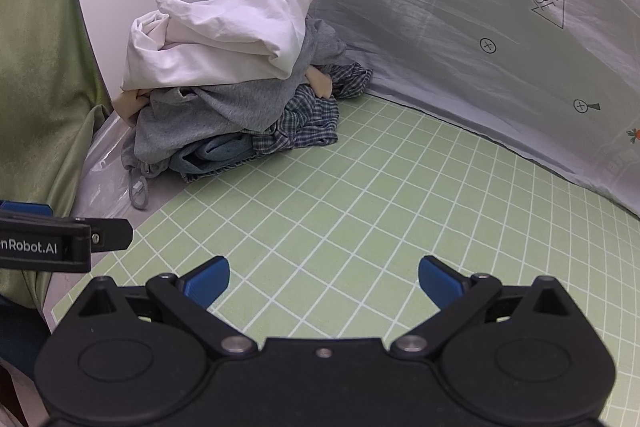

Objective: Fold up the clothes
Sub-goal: 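Grasp the white shirt on the pile with both grippers and lift it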

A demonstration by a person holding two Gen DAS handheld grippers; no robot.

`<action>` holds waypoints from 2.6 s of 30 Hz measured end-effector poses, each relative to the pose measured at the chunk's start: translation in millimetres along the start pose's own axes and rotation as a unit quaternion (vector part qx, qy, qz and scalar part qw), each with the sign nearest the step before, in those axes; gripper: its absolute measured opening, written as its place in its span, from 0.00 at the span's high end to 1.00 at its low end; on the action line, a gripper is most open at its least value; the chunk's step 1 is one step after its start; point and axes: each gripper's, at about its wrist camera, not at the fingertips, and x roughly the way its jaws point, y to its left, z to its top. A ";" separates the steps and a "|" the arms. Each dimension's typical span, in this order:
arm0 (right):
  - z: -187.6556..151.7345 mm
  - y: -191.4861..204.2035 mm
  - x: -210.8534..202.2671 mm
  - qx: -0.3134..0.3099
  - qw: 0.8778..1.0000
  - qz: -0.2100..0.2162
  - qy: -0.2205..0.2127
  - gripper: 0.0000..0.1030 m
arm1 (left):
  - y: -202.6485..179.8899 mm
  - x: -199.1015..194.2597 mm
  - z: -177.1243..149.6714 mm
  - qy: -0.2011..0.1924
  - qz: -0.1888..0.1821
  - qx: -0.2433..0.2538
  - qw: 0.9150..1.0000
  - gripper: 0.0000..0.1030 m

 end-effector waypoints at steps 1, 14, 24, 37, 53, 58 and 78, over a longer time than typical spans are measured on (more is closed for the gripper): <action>6.3 0.9 4.5 -0.004 1.000 0.000 0.000 0.01 | 1.5 3.5 5.4 0.001 0.002 0.001 1.000 0.00; 164.3 16.9 100.8 -0.048 0.998 0.021 -0.025 0.01 | 81.0 65.6 143.3 -0.020 0.049 -0.055 0.997 0.00; 291.3 43.2 195.0 -0.089 0.993 0.055 -0.049 0.02 | 143.4 117.5 231.9 -0.045 0.028 -0.117 0.992 0.01; 297.1 42.2 210.7 -0.126 0.985 0.089 -0.083 0.51 | 136.4 148.1 265.2 -0.058 -0.017 -0.105 0.993 0.72; 226.8 -15.1 39.8 -0.059 0.962 0.012 -0.266 0.95 | 81.1 -5.9 230.5 -0.220 -0.012 -0.080 0.972 0.88; 199.9 -39.3 -27.6 -0.040 0.944 -0.051 -0.322 0.95 | 47.6 -69.4 225.9 -0.276 -0.051 -0.047 0.959 0.88; -22.4 -288.0 -263.9 0.054 0.903 -0.327 -0.273 0.99 | -224.7 -163.7 70.6 -0.228 -0.250 0.019 0.941 0.87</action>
